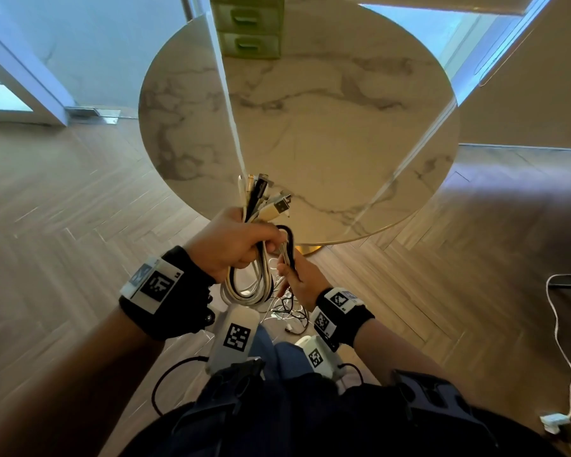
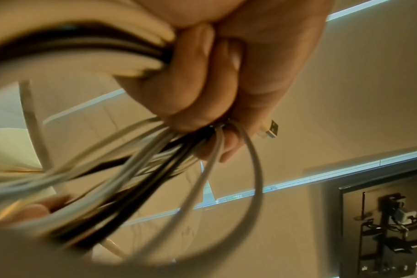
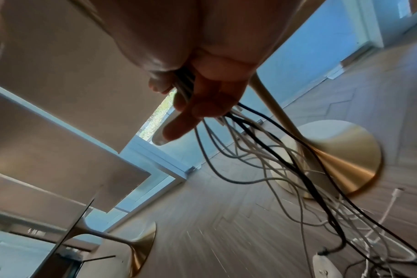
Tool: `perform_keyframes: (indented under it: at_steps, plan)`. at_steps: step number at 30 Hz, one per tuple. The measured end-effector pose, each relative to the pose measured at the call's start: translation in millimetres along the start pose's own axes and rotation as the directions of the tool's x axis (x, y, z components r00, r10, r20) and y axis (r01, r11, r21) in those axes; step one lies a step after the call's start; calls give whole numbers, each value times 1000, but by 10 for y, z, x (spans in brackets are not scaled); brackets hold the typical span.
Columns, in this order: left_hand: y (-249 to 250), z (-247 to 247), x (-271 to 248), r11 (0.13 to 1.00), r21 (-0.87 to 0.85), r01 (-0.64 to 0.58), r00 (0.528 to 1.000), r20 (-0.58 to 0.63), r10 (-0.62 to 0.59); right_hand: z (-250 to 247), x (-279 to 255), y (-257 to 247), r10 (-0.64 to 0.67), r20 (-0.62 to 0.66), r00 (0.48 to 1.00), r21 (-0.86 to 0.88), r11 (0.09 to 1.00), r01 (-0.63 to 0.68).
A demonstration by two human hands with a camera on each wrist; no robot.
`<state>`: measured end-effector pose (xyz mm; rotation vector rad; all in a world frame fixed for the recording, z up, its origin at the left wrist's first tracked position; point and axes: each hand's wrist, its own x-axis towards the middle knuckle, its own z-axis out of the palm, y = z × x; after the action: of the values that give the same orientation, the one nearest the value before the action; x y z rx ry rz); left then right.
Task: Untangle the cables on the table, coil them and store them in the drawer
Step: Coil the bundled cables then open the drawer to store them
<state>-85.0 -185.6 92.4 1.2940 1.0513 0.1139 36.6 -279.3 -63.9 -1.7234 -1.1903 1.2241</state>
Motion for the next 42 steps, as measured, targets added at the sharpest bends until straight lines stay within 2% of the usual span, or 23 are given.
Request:
perform_keyframes:
  at_steps: [4,9,12,14,16,21,23,25,27,28,30,32,34,36,38,41,42]
  plan:
    - [93,-42,-45,995,-79,-65,998,-20,64,31,-36,172,124,55,991,-31,992,-123]
    - [273,-101,-149,978,-113,-176,984,-7,177,32,-96,392,220,76,973,-133,969,-208]
    - [424,-167,-208,951,-202,-234,971,-13,237,36,-181,564,300,166,939,-295,924,-243]
    - [503,-230,-217,940,-204,-273,962,-32,272,20,-255,652,318,224,921,-443,875,-194]
    - [496,-233,-204,947,-149,-286,958,-45,283,-13,-274,730,344,241,907,-530,830,-174]
    - [310,-120,-90,968,24,-251,967,-32,252,-224,-181,547,378,141,915,-622,753,-215]
    - [239,-86,-16,970,77,-229,973,-16,231,-346,-150,433,415,94,905,-677,693,-247]
    - [163,-59,73,952,227,-203,974,-50,220,-495,-118,294,446,89,891,-738,630,-242]
    - [96,-37,178,928,320,-192,963,-122,241,-639,-81,86,439,84,895,-746,623,-236]
    - [70,-23,231,937,292,-189,960,-147,239,-691,-72,-43,388,76,919,-722,657,-218]
    - [44,39,311,973,121,-195,968,-139,211,-763,-75,-329,194,16,981,-587,796,-147]
    - [25,150,337,976,-60,-208,975,-96,202,-740,-121,-650,-9,-61,998,-298,954,-10]
    - [37,266,324,945,-220,-242,970,-58,235,-633,-157,-900,-116,17,993,29,993,116]
    - [97,301,329,884,-382,-270,961,-48,273,-450,-157,-988,-159,131,979,251,960,122]
    - [197,225,356,786,-555,-273,957,-74,280,-295,-149,-954,-148,144,978,220,969,115]
    - [280,-6,444,627,-730,-273,960,-168,224,-286,-138,-905,-204,42,978,-141,968,208]
    - [273,-79,471,573,-776,-265,964,-197,179,-318,-126,-905,-224,15,974,-200,954,223]
